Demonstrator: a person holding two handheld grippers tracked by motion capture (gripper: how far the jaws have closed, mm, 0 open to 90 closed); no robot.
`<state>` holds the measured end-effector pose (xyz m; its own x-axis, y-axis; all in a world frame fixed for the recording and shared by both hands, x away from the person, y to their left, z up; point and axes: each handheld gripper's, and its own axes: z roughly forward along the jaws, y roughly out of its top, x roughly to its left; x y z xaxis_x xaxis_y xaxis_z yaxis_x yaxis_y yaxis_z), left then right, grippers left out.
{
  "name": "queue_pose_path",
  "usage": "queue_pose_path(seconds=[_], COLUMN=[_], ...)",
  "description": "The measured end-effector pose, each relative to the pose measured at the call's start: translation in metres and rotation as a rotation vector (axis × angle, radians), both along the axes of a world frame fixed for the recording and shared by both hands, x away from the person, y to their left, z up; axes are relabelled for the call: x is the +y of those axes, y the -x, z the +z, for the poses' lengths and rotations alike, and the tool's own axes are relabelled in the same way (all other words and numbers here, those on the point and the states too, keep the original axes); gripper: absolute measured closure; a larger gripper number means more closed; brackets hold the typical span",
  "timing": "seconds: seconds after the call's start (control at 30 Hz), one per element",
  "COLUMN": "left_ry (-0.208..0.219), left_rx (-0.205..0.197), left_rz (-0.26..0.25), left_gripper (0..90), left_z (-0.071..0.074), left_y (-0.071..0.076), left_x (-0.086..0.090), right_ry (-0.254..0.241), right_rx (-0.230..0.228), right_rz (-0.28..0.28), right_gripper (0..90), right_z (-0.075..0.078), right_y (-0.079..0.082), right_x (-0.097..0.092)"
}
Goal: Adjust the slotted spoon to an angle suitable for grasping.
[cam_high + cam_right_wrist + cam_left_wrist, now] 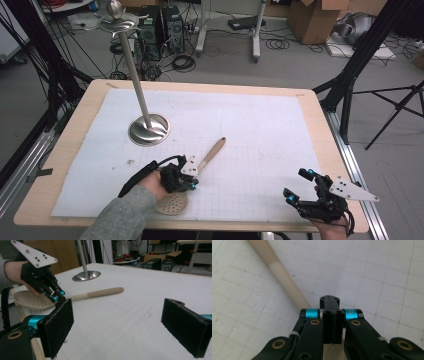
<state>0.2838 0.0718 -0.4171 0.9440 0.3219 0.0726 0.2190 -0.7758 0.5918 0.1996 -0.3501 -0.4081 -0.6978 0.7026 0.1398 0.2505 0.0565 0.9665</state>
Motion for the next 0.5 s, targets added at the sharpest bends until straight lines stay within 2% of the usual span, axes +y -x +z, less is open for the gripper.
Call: queue_pose_path(seconds=[0.5], left_ry=[0.013], left_rx=[0.012], left_rz=[0.008], left_gripper=[89.9], left_z=[-0.001], left_y=[0.000], left_x=[0.056], right_ry=[0.011], right_rx=[0.004], right_rz=[0.005], right_gripper=[9.9], right_z=[-0.002], right_y=[-0.001], right_x=[0.003])
